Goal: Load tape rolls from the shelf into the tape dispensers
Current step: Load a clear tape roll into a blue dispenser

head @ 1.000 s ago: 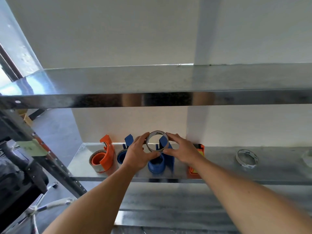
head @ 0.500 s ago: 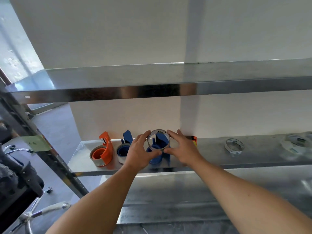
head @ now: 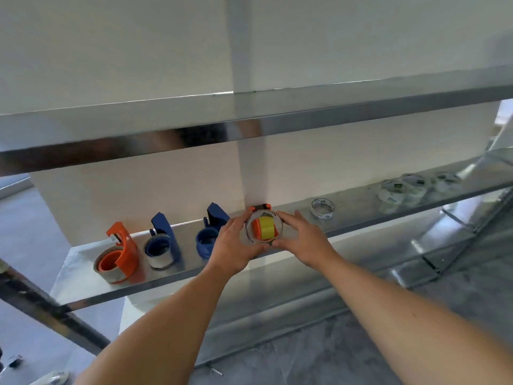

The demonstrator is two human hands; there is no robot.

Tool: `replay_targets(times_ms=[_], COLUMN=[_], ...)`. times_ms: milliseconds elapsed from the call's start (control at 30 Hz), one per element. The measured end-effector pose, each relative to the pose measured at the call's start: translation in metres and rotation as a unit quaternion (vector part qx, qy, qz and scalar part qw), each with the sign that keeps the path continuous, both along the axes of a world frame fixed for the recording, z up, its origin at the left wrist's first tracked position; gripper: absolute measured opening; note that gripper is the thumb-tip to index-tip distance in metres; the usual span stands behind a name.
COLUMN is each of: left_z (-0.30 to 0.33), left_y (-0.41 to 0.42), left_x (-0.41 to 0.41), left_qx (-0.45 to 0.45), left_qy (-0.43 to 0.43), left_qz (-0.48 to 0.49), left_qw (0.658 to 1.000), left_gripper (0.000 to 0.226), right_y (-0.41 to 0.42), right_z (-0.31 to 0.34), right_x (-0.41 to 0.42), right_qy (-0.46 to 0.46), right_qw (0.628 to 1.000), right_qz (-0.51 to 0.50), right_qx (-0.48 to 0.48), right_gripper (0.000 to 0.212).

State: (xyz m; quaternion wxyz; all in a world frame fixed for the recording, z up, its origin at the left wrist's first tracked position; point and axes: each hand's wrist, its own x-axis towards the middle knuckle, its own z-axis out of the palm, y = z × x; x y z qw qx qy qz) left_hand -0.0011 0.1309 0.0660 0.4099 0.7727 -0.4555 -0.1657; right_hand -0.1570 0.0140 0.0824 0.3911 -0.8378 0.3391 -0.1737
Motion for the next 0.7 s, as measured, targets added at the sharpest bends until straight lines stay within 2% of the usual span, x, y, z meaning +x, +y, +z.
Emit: replay_targets(times_ms=[100, 400, 533, 700], left_z=[-0.002, -0.002, -0.004, -0.01], left_y=[-0.023, -0.11, -0.15, -0.192], left_x=[-0.018, -0.085, -0.121, -0.157], left_qx=[0.009, 0.023, 0.02, 0.019], left_qy=[0.002, 0.009, 0.025, 0.028], left_qz=[-0.021, -0.053, -0.05, -0.038], left_qw=[1.0, 0.998, 0.998, 0.999], left_gripper=[0.086, 0.1, 0.087, 0.088], right_y=[-0.014, -0.089, -0.13, -0.172], right_z=[-0.002, -0.003, -0.004, -0.004], right_x=[-0.023, -0.1, -0.137, -0.169], right_qy=[0.005, -0.01, -0.003, -0.008], right_qw=[1.0, 0.998, 0.999, 0.999], right_qz=[-0.029, -0.066, -0.054, -0.033], right_qx=[0.0, 0.002, 0.009, 0.008], right_gripper=[0.074, 0.071, 0.072, 0.067])
